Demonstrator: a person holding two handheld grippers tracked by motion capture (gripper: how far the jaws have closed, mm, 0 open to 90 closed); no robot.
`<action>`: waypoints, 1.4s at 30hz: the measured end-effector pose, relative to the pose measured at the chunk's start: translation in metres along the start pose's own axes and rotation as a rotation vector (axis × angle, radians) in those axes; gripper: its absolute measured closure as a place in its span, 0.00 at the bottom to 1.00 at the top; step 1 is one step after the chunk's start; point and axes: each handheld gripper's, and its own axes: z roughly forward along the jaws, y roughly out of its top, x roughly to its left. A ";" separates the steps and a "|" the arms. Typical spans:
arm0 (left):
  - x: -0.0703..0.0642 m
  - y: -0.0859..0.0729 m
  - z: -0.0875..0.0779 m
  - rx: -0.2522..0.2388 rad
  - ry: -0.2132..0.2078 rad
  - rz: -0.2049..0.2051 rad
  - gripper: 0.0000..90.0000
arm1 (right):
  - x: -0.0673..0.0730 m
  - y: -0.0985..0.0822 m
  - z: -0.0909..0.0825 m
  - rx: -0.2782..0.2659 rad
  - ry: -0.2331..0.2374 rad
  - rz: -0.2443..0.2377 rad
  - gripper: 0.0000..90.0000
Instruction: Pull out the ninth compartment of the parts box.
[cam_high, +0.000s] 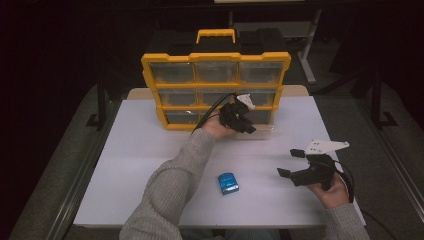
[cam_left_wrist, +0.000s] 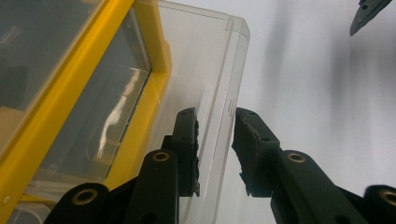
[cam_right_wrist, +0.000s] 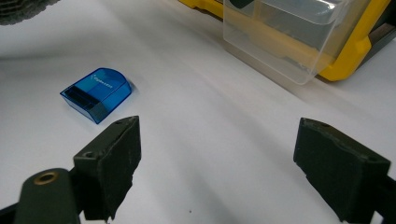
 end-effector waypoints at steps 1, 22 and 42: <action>0.000 0.000 0.000 0.000 0.003 0.003 0.78 | 0.000 0.000 0.000 0.000 0.000 0.000 0.16; -0.009 -0.006 -0.007 -0.017 -0.059 0.039 0.83 | 0.000 0.000 -0.001 0.002 -0.002 0.002 0.15; -0.019 -0.009 -0.009 -0.005 -0.078 0.055 0.82 | 0.001 0.000 0.002 0.009 0.002 -0.013 0.15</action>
